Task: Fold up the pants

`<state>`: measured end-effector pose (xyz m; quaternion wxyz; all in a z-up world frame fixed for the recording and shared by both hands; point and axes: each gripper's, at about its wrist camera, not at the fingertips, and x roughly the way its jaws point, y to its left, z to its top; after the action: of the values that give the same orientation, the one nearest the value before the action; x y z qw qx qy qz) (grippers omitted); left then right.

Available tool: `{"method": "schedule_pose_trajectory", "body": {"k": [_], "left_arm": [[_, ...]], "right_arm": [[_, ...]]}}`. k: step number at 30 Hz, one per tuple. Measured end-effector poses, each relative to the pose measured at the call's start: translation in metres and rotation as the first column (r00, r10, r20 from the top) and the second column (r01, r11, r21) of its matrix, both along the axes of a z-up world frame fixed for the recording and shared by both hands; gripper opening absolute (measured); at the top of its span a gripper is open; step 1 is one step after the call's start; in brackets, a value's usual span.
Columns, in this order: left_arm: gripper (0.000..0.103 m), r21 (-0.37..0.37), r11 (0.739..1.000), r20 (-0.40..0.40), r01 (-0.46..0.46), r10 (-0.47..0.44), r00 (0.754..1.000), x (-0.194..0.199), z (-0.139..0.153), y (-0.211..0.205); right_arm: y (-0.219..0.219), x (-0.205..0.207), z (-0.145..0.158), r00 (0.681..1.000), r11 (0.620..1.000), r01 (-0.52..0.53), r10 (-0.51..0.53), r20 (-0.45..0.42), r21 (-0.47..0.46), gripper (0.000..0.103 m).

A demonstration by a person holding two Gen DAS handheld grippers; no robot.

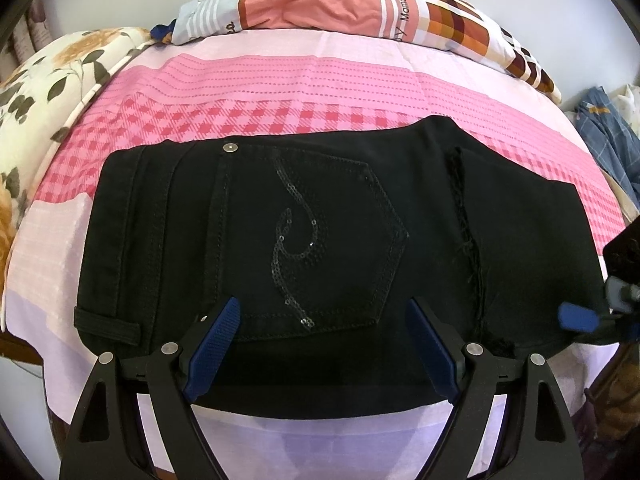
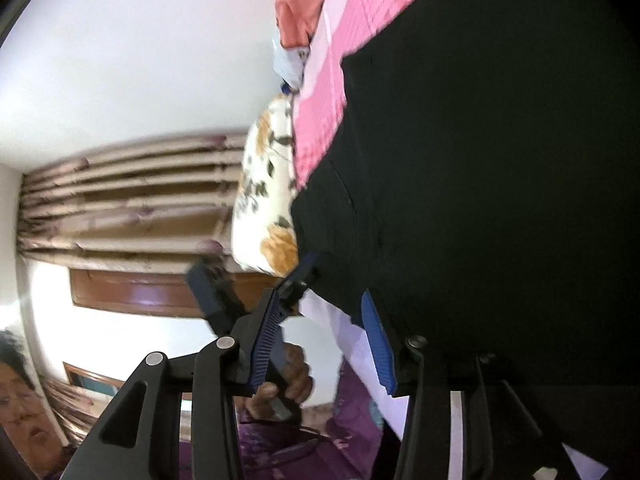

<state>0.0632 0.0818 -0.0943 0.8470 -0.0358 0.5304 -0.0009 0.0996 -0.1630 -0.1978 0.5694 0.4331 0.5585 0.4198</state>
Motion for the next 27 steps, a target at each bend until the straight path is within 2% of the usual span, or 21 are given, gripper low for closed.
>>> {"method": "schedule_pose_trajectory", "body": {"k": [6, 12, 16, 18, 22, 27], "left_arm": [[0.084, 0.014, 1.000, 0.019, 0.000, 0.000, 1.000, -0.001, 0.000, -0.001], [0.084, 0.014, 1.000, 0.051, -0.014, 0.013, 0.999, -0.002, 0.006, 0.002], [0.084, 0.022, 0.999, 0.109, -0.026, 0.024, 0.994, -0.005, 0.017, 0.006], [0.084, 0.025, 0.999, 0.137, -0.031, 0.027, 0.990, -0.006, 0.023, 0.008], [0.084, 0.059, 0.998, 0.193, -0.038, 0.026, 0.981, -0.008, 0.035, 0.012], [0.084, 0.123, 0.990, 0.235, -0.061, 0.031, 0.972, -0.008, 0.046, 0.014]], "right_arm": [[0.022, 0.002, -0.002, 0.996, 0.993, -0.076, 0.080, 0.039, -0.089, 0.039], [0.027, 0.001, 0.002, 0.991, 0.986, -0.094, 0.106, 0.080, -0.138, 0.039], [0.021, 0.001, 0.009, 0.989, 0.989, -0.074, 0.089, 0.116, -0.125, 0.041], [0.018, 0.001, 0.015, 0.987, 0.991, -0.054, 0.072, 0.140, -0.124, 0.047], [0.010, 0.002, 0.025, 0.984, 0.990, -0.007, 0.032, 0.175, -0.139, 0.052], [-0.009, 0.005, 0.019, 0.988, 0.990, 0.051, -0.031, 0.153, -0.128, 0.057]]}}
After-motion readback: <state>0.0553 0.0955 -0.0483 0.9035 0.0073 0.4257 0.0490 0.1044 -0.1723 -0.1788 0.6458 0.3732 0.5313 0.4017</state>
